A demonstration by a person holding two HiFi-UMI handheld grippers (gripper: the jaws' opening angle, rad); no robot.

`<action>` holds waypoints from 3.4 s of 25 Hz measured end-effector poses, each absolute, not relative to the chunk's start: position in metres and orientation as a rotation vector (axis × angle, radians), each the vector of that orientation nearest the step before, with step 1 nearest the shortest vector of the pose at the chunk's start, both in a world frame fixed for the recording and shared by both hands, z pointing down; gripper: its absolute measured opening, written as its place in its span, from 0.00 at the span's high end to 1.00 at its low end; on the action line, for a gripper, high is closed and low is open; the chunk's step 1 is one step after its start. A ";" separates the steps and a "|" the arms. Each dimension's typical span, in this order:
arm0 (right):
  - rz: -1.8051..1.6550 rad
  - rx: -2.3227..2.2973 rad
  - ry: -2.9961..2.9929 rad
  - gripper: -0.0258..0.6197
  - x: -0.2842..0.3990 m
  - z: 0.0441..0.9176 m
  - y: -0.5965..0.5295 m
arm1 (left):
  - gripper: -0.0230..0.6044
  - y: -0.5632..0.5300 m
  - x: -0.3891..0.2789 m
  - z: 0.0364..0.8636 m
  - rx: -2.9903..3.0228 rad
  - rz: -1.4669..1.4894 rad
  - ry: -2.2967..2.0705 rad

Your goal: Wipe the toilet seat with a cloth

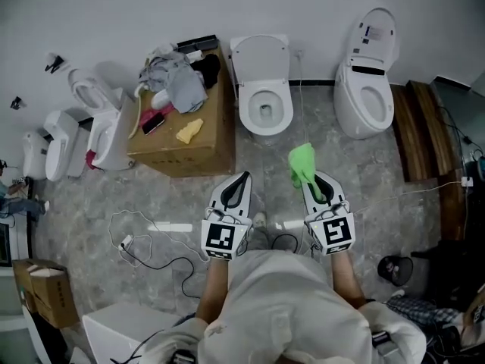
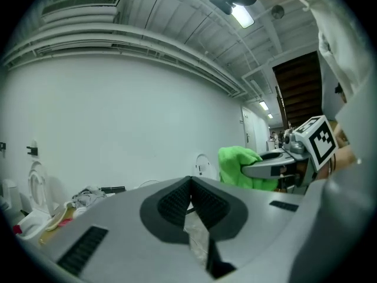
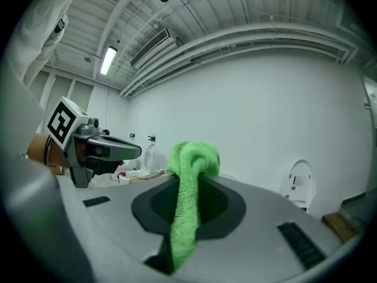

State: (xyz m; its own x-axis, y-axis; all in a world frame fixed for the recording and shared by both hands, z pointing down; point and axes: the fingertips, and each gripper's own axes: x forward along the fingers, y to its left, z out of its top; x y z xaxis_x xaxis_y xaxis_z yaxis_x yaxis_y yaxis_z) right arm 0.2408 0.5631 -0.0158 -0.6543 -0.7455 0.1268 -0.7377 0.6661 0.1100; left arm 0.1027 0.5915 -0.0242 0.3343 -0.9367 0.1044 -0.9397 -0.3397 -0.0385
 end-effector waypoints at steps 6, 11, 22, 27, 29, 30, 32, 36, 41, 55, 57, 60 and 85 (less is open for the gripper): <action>-0.080 1.254 -2.696 0.89 0.208 -0.015 0.515 | 0.94 0.537 0.070 -0.027 2.572 0.152 -1.748; -0.093 1.281 -2.663 0.89 0.180 -0.015 0.480 | 0.94 0.501 0.039 -0.024 2.588 0.135 -1.717; -0.104 1.312 -2.615 0.89 0.150 -0.010 0.429 | 0.94 0.445 0.003 -0.014 2.594 0.128 -1.689; -0.104 1.307 -2.616 0.89 0.148 -0.006 0.403 | 0.94 0.419 0.002 -0.008 2.587 0.146 -1.693; -0.091 1.305 -2.625 0.89 0.150 -0.001 0.390 | 0.94 0.408 0.003 -0.006 2.583 0.155 -1.699; -0.085 1.304 -2.629 0.89 0.150 0.001 0.382 | 0.94 0.402 0.003 -0.004 2.579 0.162 -1.704; -0.078 1.298 -2.639 0.89 0.151 0.003 0.366 | 0.94 0.389 0.002 0.001 2.565 0.171 -1.717; -0.071 1.270 -2.655 0.89 0.151 0.004 0.325 | 0.94 0.353 0.002 -0.002 2.541 0.173 -1.749; -0.066 1.221 -2.678 0.89 0.151 0.005 0.274 | 0.94 0.306 0.005 0.003 2.497 0.195 -1.780; 0.020 1.080 -2.743 0.89 0.163 0.015 0.145 | 0.94 0.183 0.024 0.006 2.390 0.252 -1.881; 0.016 1.057 -2.752 0.89 0.164 0.014 0.131 | 0.94 0.170 0.027 0.007 2.378 0.262 -1.893; 0.047 1.038 -2.749 0.89 0.166 0.023 0.112 | 0.94 0.154 0.030 0.011 2.359 0.277 -1.906; 0.185 1.040 -2.578 0.89 0.123 0.127 0.022 | 0.94 0.051 -0.010 0.132 2.305 0.342 -1.707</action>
